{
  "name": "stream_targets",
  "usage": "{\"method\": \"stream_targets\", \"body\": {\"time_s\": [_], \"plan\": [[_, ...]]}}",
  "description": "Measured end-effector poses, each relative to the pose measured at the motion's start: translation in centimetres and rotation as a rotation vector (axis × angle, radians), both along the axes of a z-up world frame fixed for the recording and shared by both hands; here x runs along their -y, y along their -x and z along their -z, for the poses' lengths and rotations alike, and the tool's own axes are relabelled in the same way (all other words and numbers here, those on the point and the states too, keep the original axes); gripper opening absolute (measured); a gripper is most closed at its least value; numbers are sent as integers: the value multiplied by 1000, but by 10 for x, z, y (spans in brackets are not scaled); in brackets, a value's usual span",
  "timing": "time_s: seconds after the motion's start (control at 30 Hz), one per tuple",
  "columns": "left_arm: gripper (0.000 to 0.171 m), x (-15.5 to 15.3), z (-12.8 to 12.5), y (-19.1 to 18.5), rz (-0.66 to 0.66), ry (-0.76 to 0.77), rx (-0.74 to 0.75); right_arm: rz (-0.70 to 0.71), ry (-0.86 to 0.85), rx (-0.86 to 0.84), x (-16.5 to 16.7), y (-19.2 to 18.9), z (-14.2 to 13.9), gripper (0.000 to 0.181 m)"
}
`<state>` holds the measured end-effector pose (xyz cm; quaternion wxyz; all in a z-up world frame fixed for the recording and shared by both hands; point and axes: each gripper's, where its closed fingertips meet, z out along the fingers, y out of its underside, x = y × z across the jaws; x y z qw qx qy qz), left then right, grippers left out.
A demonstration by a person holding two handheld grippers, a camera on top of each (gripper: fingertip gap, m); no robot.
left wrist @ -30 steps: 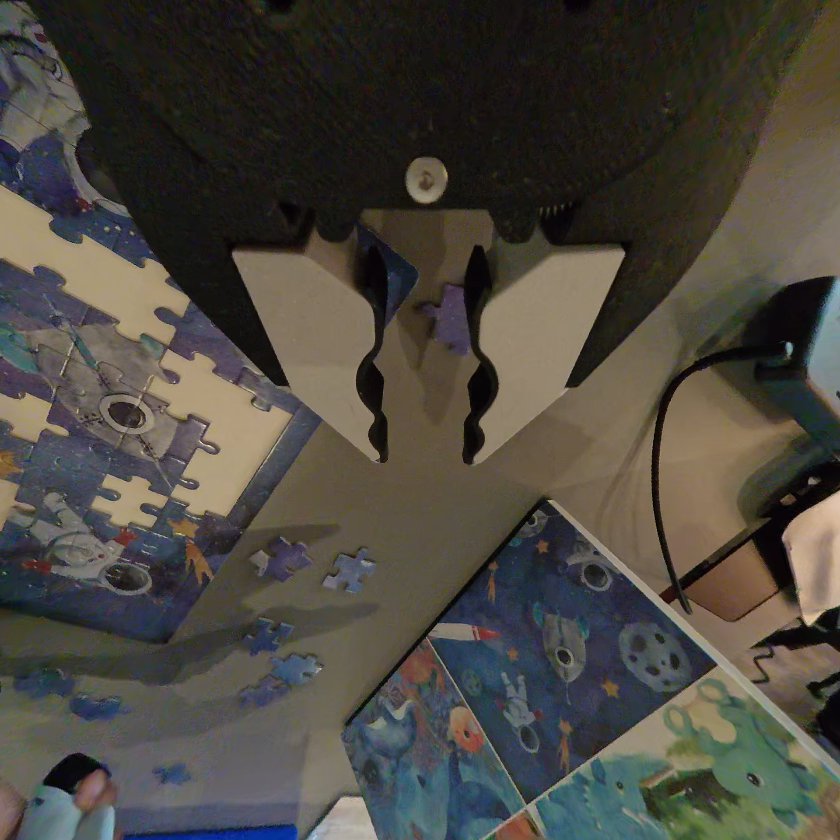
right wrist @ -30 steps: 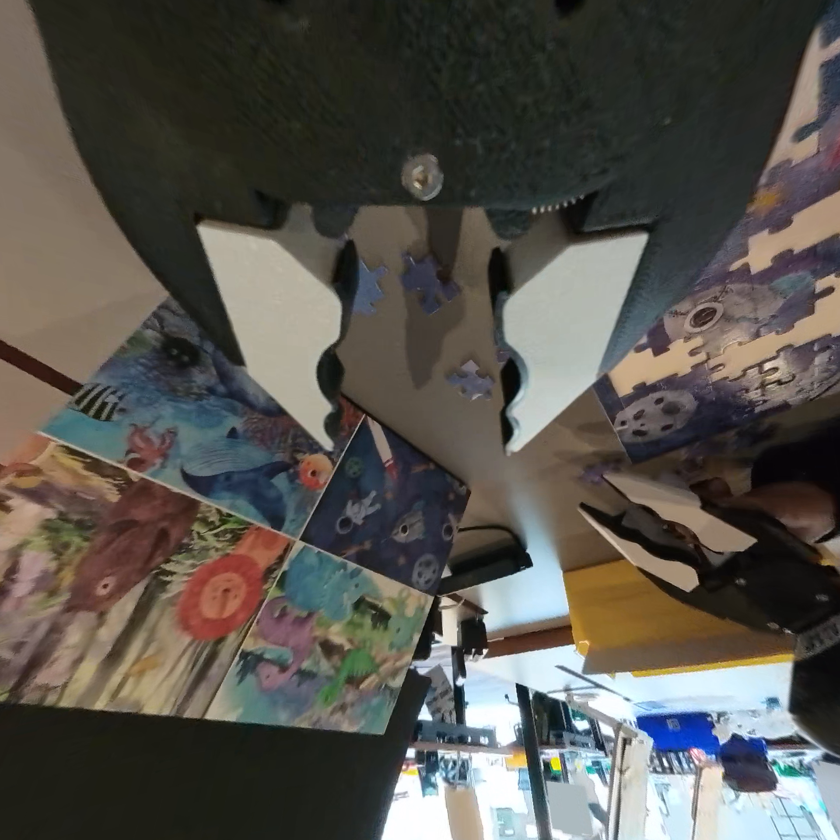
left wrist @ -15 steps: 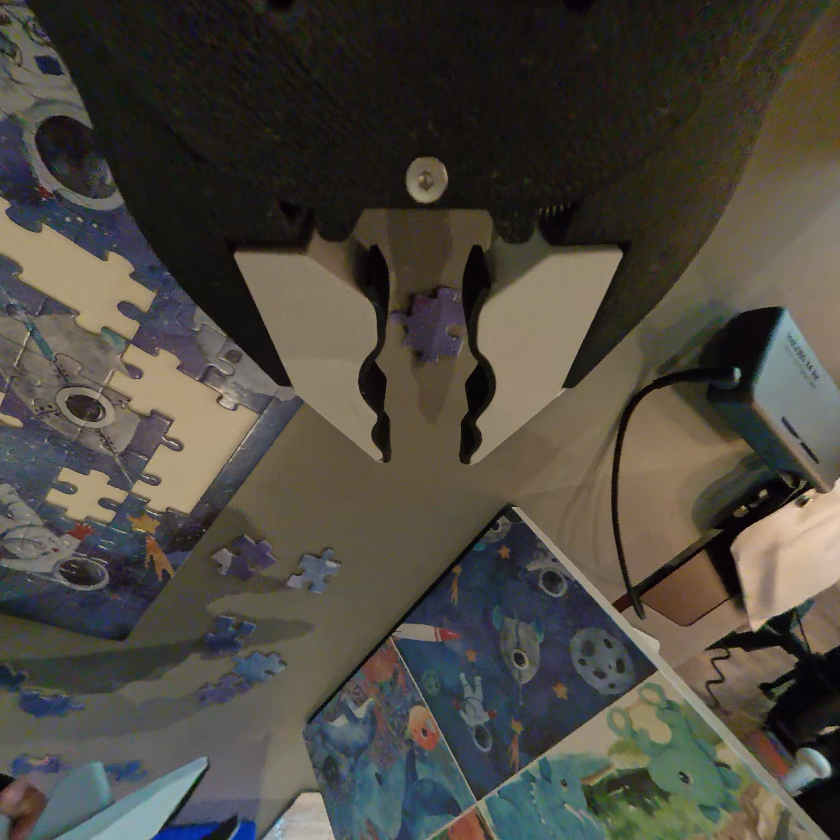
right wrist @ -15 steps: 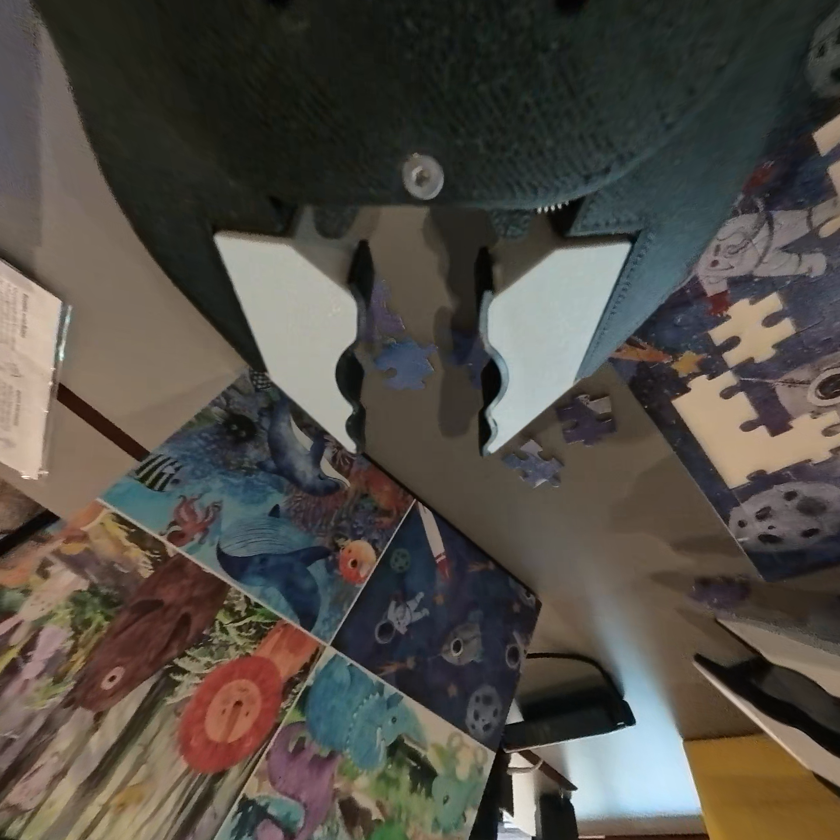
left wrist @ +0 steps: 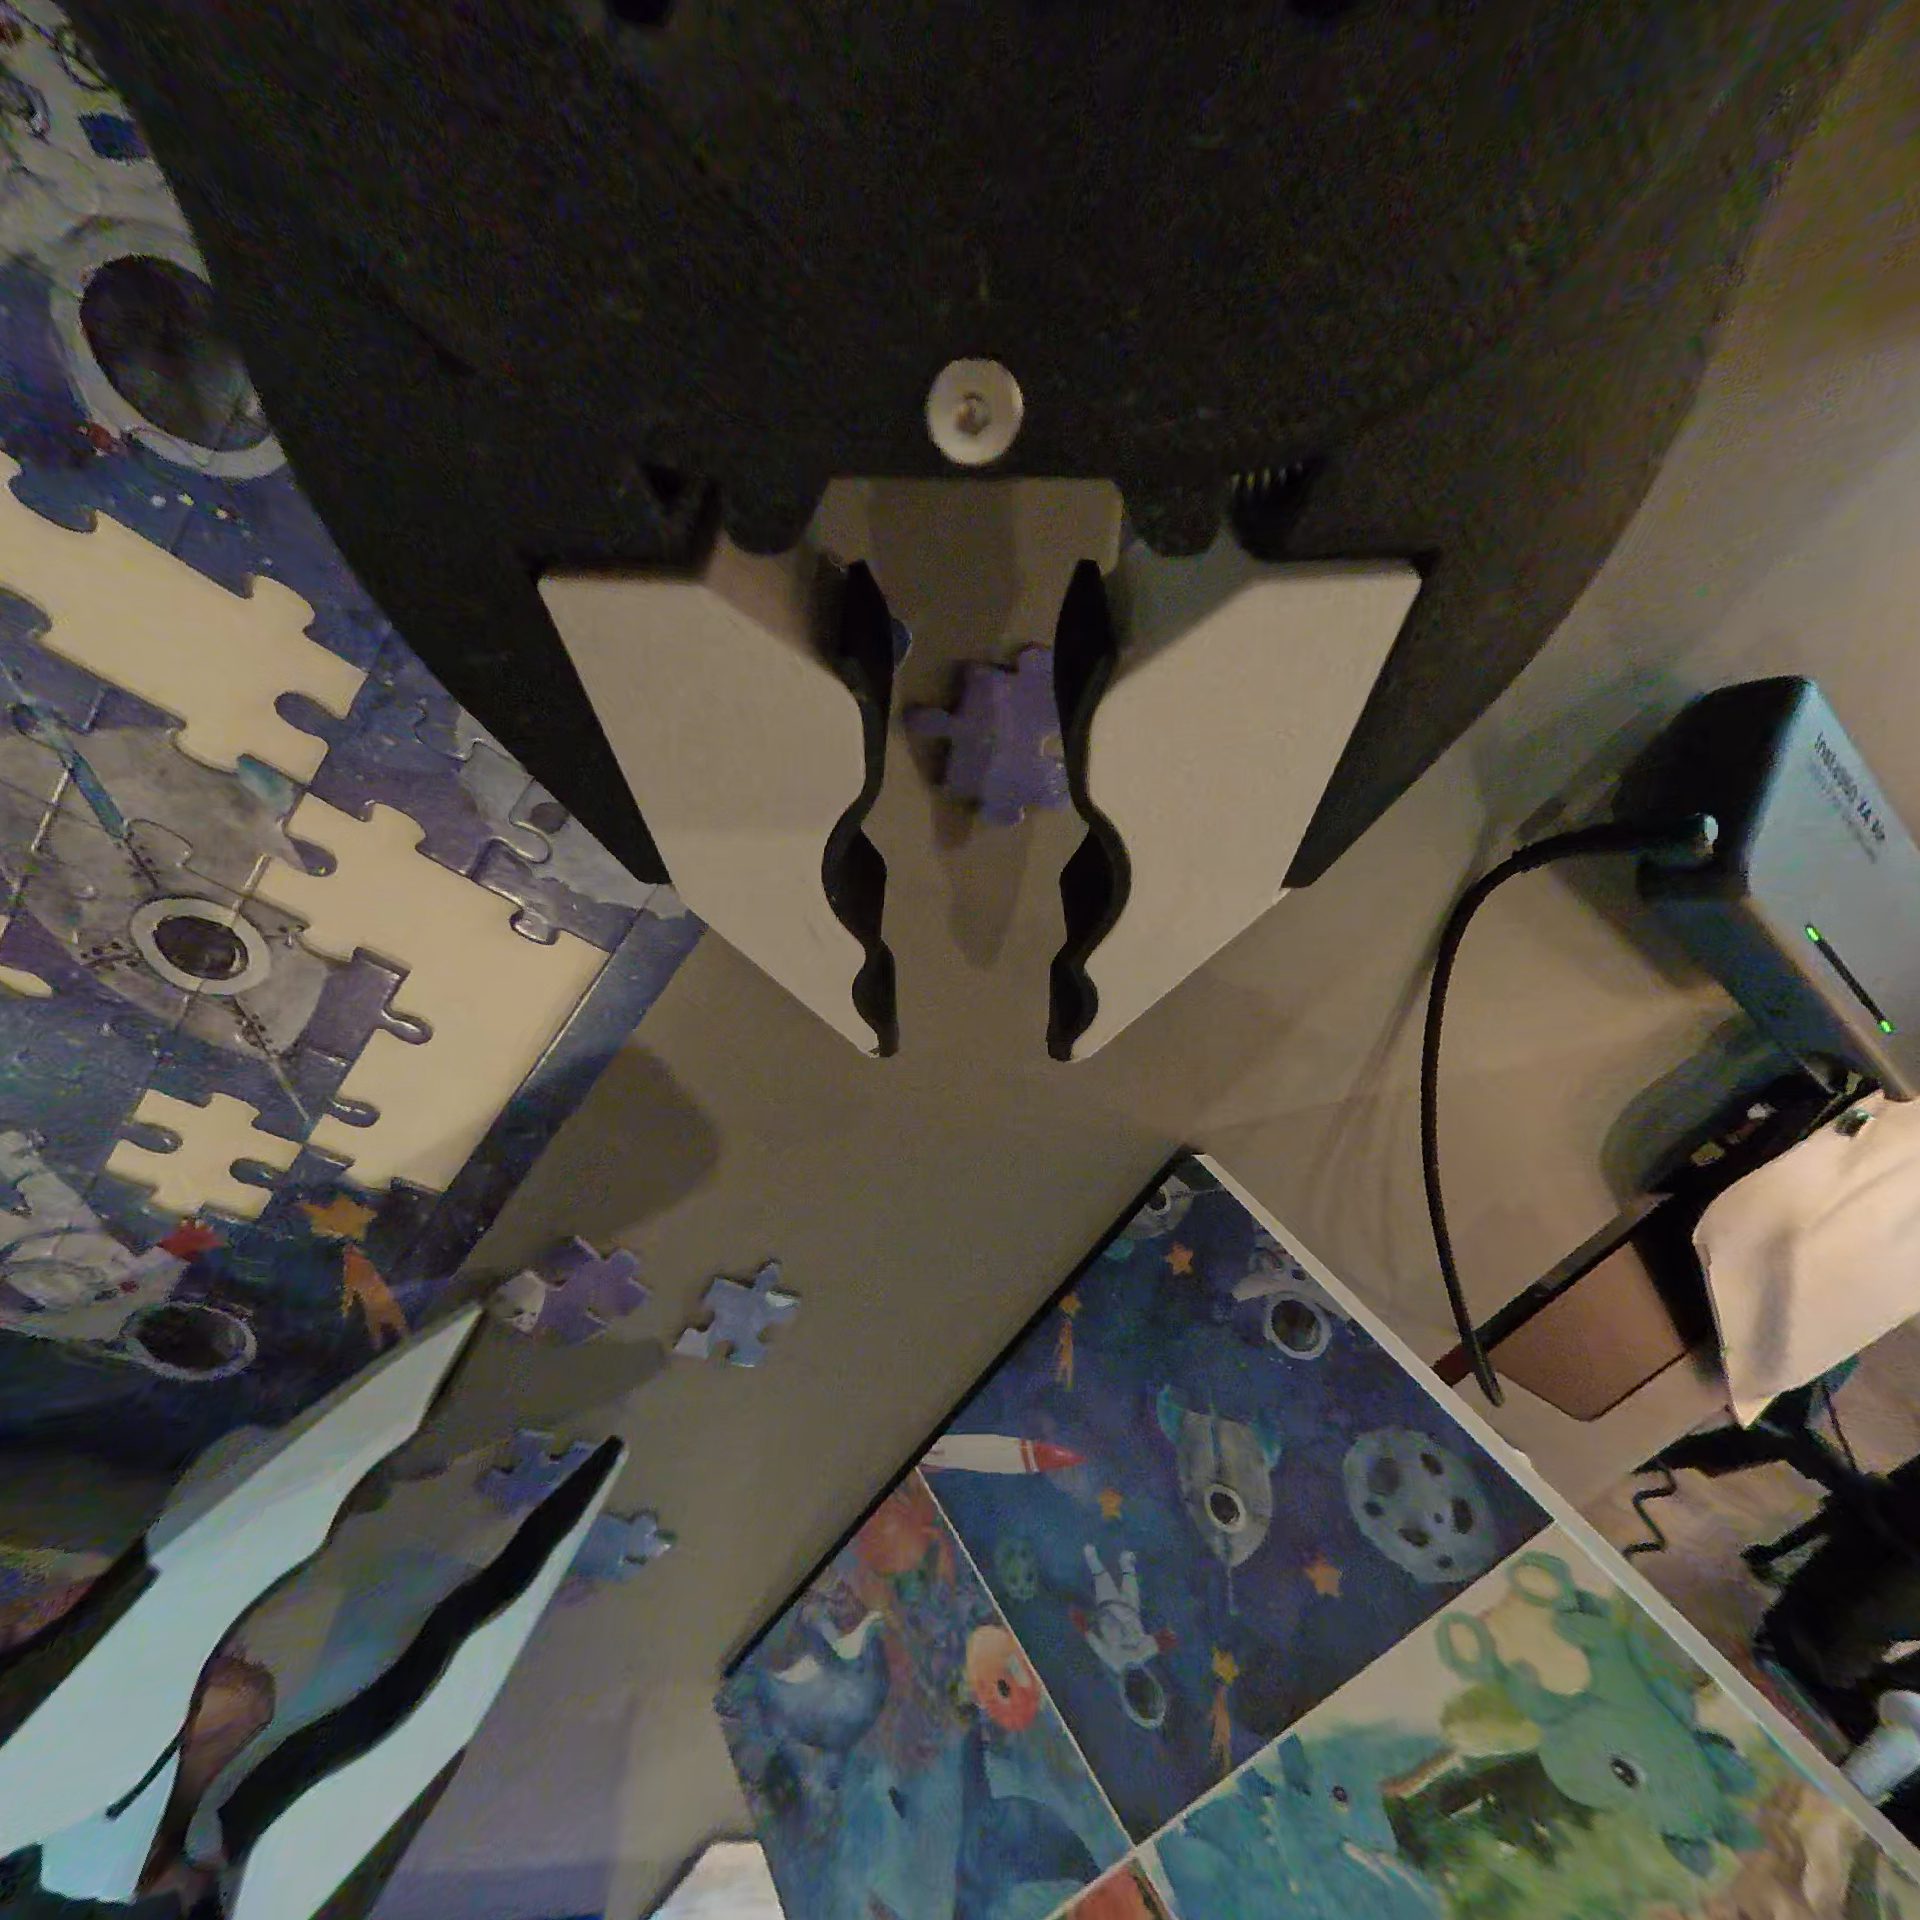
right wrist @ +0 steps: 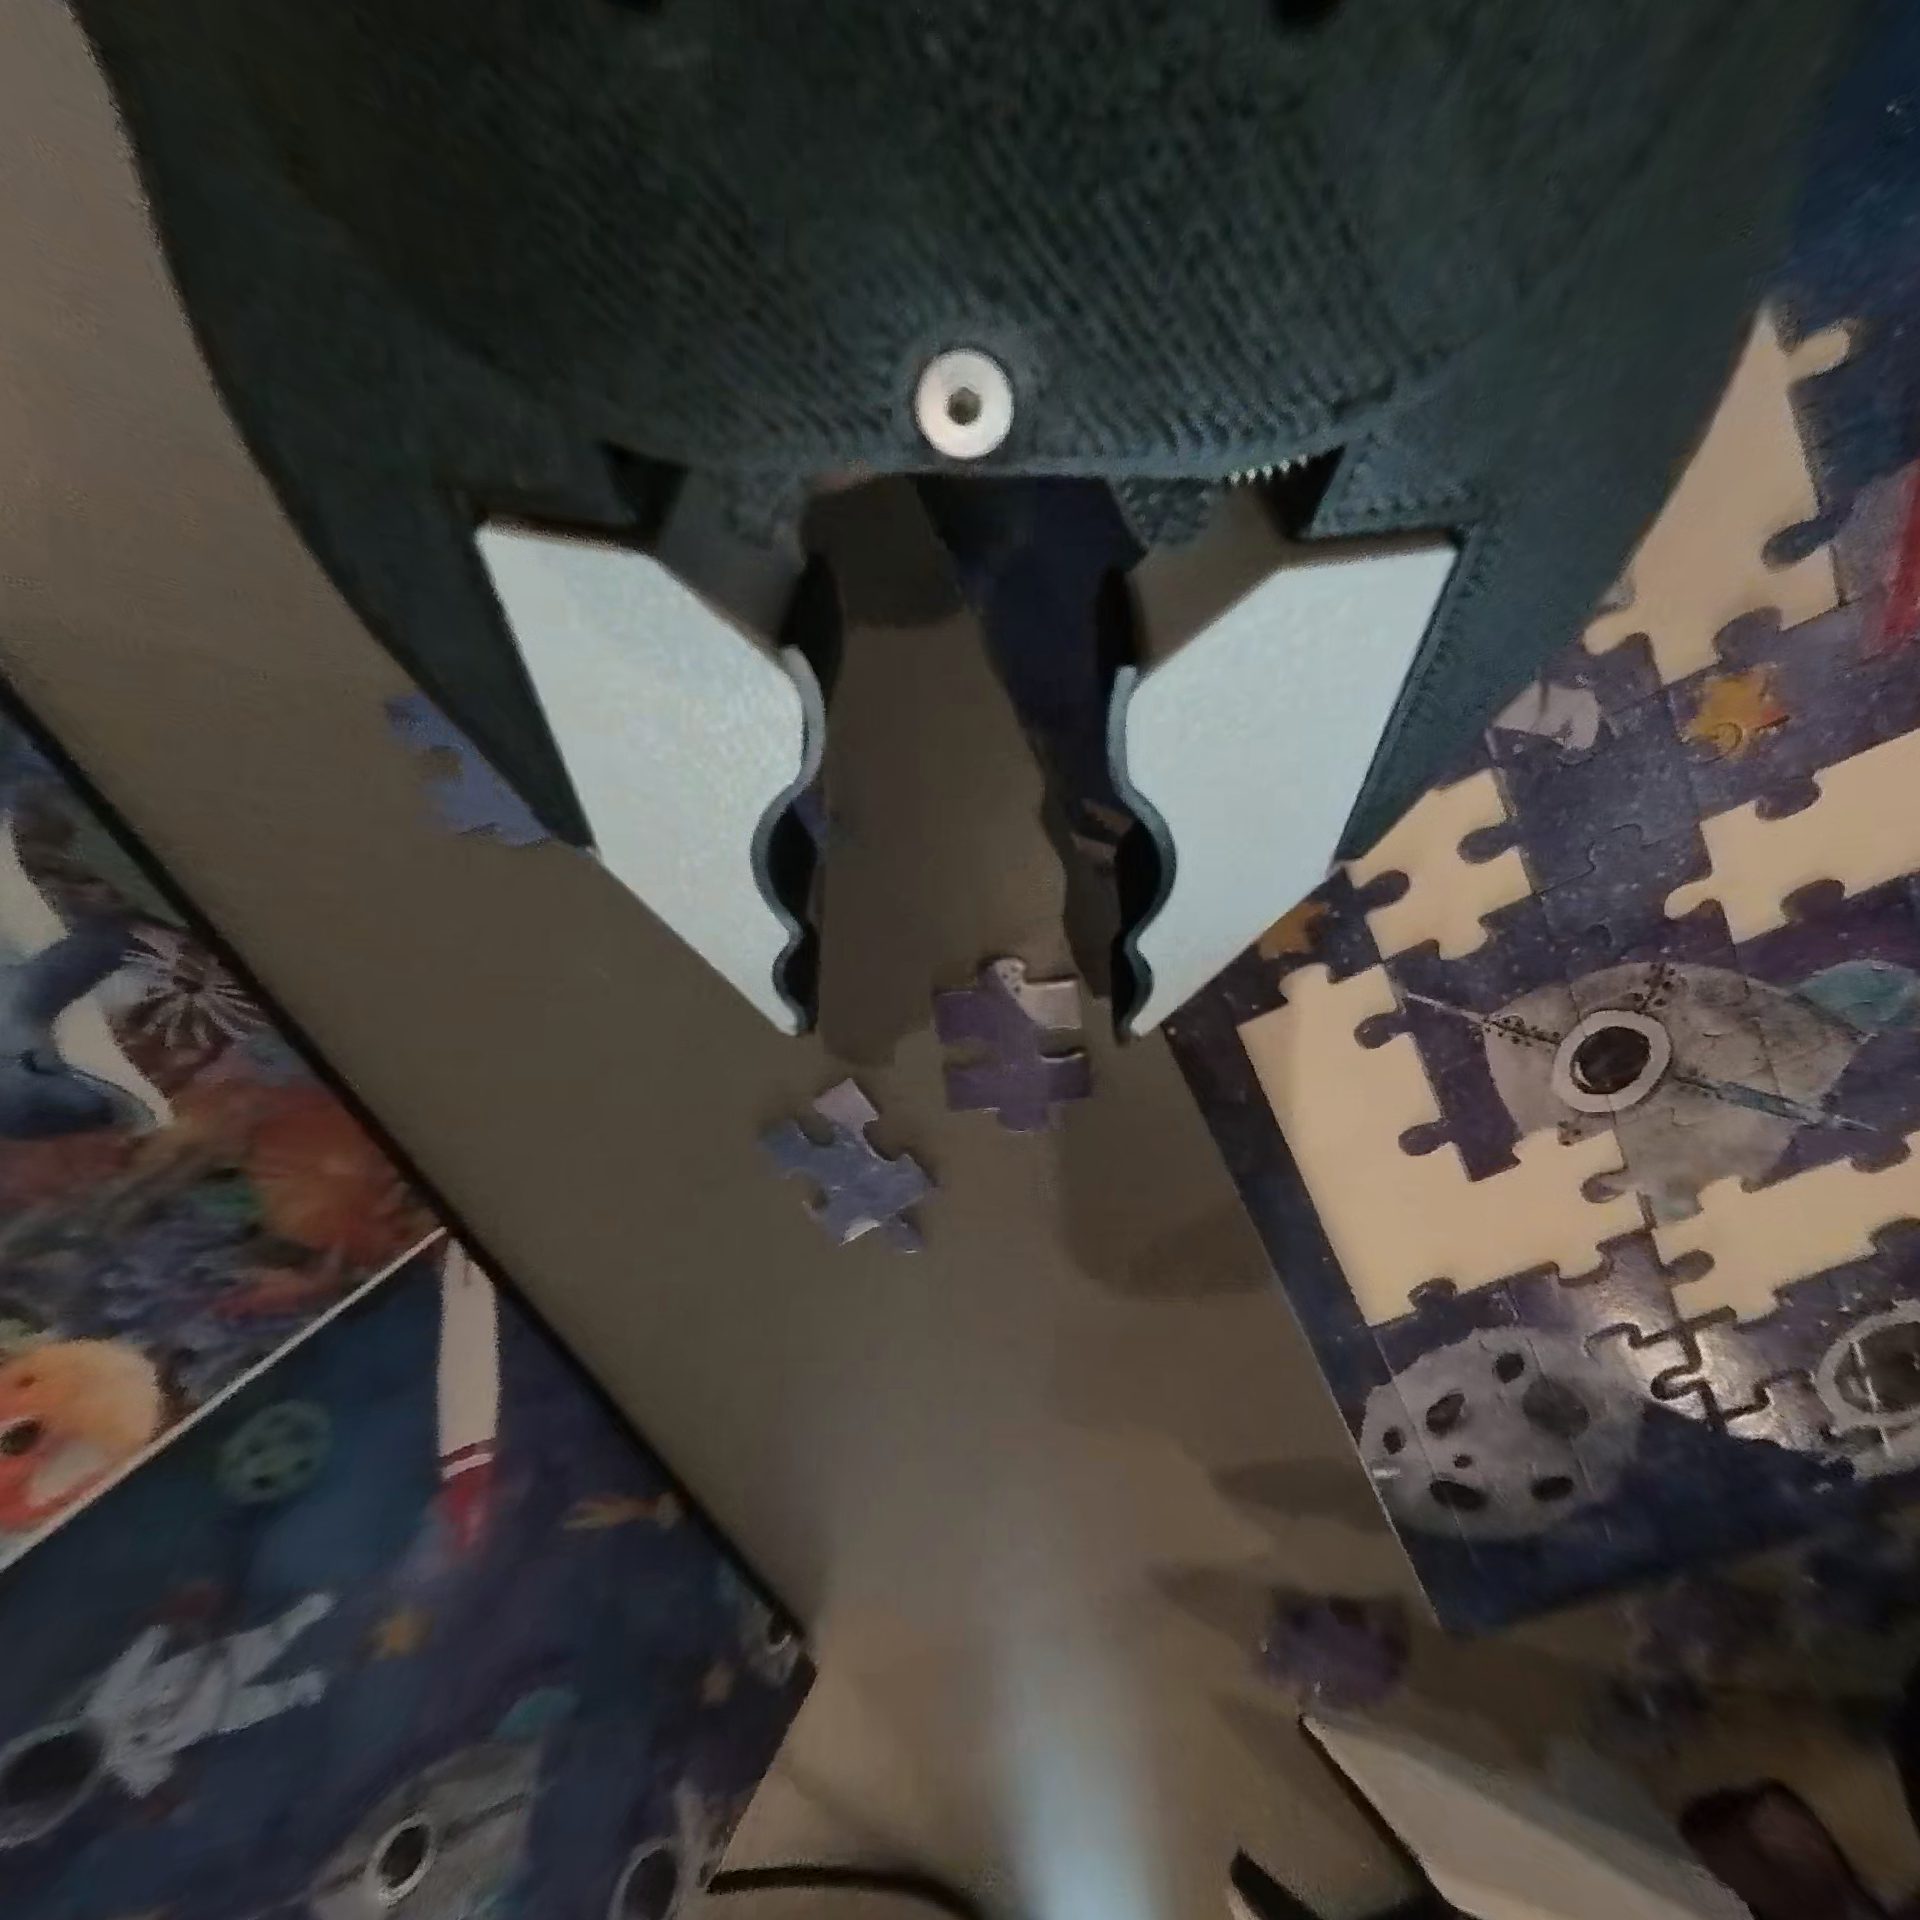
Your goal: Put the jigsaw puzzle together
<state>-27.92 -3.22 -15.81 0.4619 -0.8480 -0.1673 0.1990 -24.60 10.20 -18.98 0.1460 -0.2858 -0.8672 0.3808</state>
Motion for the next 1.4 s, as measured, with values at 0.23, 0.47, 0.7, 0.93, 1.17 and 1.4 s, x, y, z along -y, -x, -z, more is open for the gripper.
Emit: {"method": "stream_targets", "body": {"time_s": [0.23, 0.47, 0.7, 0.93, 1.17, 1.4], "plan": [[27, -3, 0, -2, 11, 3, -9, 3, 81, 100, 8, -2, 11, 43], [27, -3, -2, -3, 12, 0, -18, -37, 62, 72, 7, -4, 12, 28], [27, -5, -6, -5, 21, -2, -47, -40, 39, 52, 6, -4, 11, 14], [27, -6, -6, -6, 24, 6, -54, -57, 7, 20, 7, -5, 11, 27], [27, -8, -4, -8, 32, 19, -57, -68, 18, 27, 10, -5, 13, 35], [27, -9, -3, -8, 35, 26, -61, -60, -2, 27, 12, -6, 13, 27]]}}
